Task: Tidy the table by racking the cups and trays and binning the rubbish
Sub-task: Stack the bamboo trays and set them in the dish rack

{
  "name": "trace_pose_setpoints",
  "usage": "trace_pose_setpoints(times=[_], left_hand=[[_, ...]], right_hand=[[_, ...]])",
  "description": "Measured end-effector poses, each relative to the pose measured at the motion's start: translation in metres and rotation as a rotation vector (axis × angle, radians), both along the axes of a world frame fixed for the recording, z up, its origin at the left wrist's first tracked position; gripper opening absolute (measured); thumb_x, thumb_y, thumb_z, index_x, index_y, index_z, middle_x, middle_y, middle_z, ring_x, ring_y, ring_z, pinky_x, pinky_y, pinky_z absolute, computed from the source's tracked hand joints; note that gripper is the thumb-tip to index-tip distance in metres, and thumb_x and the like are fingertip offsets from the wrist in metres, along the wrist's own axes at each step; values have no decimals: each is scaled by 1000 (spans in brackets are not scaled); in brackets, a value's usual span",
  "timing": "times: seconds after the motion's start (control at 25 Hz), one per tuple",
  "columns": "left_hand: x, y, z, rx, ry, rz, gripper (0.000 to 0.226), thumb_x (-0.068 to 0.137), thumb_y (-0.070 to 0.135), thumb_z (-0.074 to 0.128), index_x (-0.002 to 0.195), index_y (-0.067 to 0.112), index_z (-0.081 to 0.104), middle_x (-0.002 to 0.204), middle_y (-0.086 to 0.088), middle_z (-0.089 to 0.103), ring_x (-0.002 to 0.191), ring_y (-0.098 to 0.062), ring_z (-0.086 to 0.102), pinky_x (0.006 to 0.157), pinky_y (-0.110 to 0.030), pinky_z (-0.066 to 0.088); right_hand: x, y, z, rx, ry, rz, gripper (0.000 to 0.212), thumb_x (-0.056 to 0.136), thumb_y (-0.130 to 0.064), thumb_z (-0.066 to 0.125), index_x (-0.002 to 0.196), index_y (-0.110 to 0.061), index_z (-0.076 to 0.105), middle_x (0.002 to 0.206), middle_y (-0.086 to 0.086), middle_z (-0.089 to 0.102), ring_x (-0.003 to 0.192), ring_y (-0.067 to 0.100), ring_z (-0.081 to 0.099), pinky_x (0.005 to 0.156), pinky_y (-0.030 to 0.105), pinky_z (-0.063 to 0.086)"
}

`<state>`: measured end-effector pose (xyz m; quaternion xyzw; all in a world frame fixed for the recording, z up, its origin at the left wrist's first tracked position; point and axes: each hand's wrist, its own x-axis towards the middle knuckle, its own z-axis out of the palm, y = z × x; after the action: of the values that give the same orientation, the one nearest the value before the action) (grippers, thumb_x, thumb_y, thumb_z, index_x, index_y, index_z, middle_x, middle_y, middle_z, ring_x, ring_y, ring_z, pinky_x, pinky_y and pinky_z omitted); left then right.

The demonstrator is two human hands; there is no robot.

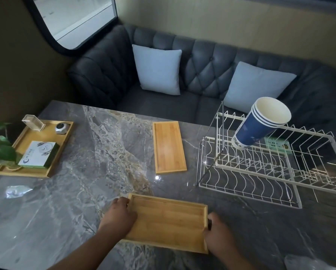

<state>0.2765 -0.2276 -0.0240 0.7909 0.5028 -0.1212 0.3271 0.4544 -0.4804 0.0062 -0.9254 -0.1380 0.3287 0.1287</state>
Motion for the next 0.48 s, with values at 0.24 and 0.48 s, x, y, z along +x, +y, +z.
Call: trace_pose_setpoints(times=[0.24,0.48], left_hand=[[-5,6,-2,-36,-36,27,48,82,37,60,128,24,60,121,2,59,92,-17,61,77,-35,51],[-12,9,-14,-127,-11,114,56,91,35,59,144,21,47,136,-7,62,116,-28,63,94,-38,49]], right_hand=[[1,5,-2,12,5,-24,22,87,-14,58,92,-31,45,106,2,72,102,25,67,69,24,36],[1,18,-12,-15,131,-127,15,96,-22,54,107,-12,56,123,13,66,114,30,62,85,30,45]])
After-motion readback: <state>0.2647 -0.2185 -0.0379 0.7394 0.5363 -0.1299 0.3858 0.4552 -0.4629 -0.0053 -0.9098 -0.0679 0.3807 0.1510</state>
